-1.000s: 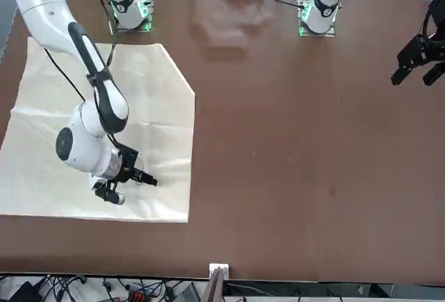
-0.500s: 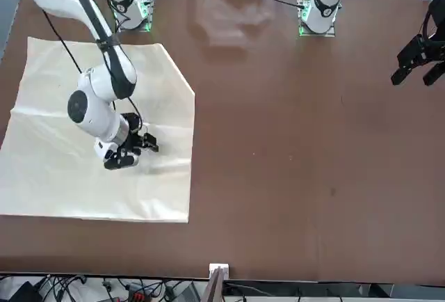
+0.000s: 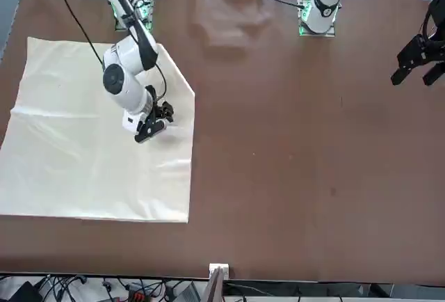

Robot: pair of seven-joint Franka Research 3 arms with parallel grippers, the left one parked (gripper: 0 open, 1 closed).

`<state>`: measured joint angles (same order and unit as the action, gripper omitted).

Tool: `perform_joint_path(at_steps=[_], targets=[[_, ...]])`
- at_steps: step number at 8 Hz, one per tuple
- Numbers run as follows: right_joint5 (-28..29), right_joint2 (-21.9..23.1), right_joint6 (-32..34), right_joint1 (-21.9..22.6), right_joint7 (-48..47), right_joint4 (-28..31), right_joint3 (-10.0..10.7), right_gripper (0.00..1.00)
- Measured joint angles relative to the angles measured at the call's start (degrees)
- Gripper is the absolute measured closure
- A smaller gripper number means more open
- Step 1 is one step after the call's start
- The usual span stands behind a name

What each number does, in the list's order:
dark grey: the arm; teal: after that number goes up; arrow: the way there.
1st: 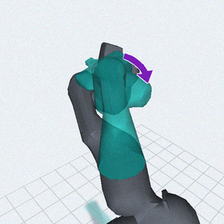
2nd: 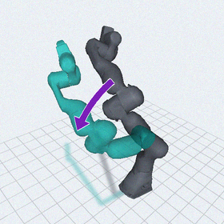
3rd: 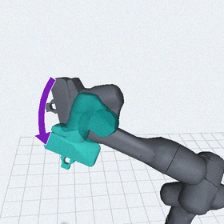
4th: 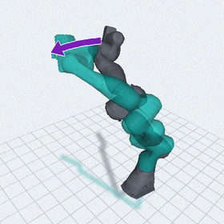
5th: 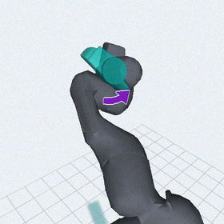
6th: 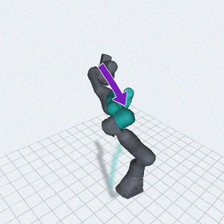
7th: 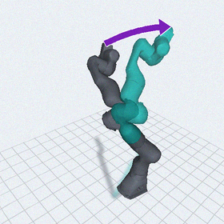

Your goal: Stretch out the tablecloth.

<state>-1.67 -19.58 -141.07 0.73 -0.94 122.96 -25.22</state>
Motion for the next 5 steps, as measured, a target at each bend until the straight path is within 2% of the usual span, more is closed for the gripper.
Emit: perform_joint_path(at_steps=[3,5], targets=[[-5.7,1.2,-0.2,2.6,0.1,2.7,0.0,0.0],[-6.8,1.3,-0.6,4.2,0.8,4.4,0.0,0.01]])
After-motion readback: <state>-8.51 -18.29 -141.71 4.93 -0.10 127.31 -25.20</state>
